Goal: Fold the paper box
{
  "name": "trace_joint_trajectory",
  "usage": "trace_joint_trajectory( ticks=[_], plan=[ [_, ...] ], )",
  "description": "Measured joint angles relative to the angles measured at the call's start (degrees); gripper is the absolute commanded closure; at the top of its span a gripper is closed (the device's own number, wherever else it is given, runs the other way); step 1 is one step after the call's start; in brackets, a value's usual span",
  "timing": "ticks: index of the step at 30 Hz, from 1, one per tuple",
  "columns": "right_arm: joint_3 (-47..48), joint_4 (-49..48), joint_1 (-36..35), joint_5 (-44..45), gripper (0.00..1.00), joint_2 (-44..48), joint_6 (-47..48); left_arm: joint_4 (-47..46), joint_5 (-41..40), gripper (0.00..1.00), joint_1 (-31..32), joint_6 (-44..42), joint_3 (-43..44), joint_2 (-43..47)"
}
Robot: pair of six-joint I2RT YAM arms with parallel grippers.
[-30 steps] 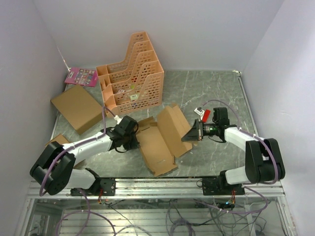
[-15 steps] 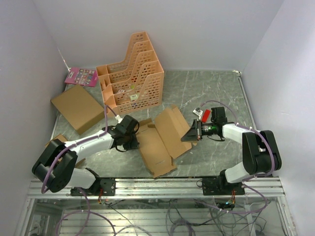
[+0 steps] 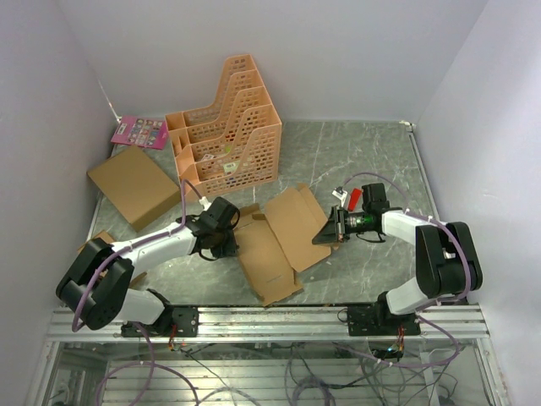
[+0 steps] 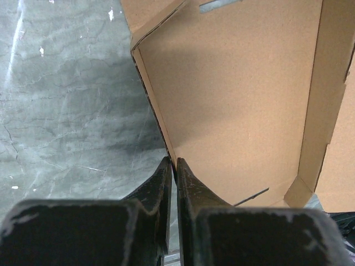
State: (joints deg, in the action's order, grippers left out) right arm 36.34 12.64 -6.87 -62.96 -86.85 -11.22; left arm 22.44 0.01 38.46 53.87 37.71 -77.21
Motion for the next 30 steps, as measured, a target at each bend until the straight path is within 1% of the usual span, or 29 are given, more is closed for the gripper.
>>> trace_joint_trajectory(
  ticks=[4, 5, 7, 13, 20, 25, 27, 29, 30],
  plan=[
    [0.61, 0.37, 0.0, -0.46, 0.92, -1.46, 0.15, 0.17, 0.0, 0.87, 0.0, -0.33, 0.07, -0.07],
    [0.79, 0.46, 0.0, -0.68, 0.93, -1.86, 0.15, 0.2, 0.0, 0.87, 0.0, -0.39, 0.07, -0.07],
    [1.14, 0.55, 0.0, -1.09, 1.0, -2.54, 0.15, 0.22, 0.0, 0.87, 0.0, -0.5, 0.07, -0.07],
    [1.16, -0.44, 0.0, -3.43, 1.0, -3.04, -0.96, 0.28, 0.0, 0.87, -0.02, -0.52, 0.11, -0.11],
    [-1.11, -4.79, 0.0, -4.26, 1.0, -3.19, -4.59, 1.18, -0.04, 0.86, -0.02, -0.57, 1.11, -0.94],
    [-1.36, -6.27, -0.26, -4.79, 1.0, -5.03, -5.73, 1.75, -0.35, 0.85, -0.13, -0.83, 1.36, -1.07],
    [-1.36, -6.34, -0.48, -4.79, 1.0, -5.62, -5.7, 1.9, -0.48, 0.81, -0.13, -0.96, 1.46, -1.07],
    [-1.33, -6.27, -0.7, -4.76, 1.0, -5.77, -5.64, 2.16, -0.68, 0.8, -0.13, -1.14, 1.62, -1.07],
    [-1.29, -6.14, -0.76, -4.7, 1.0, -5.77, -5.46, 2.27, -0.74, 0.78, -0.13, -1.18, 1.66, -1.07]
  ],
)
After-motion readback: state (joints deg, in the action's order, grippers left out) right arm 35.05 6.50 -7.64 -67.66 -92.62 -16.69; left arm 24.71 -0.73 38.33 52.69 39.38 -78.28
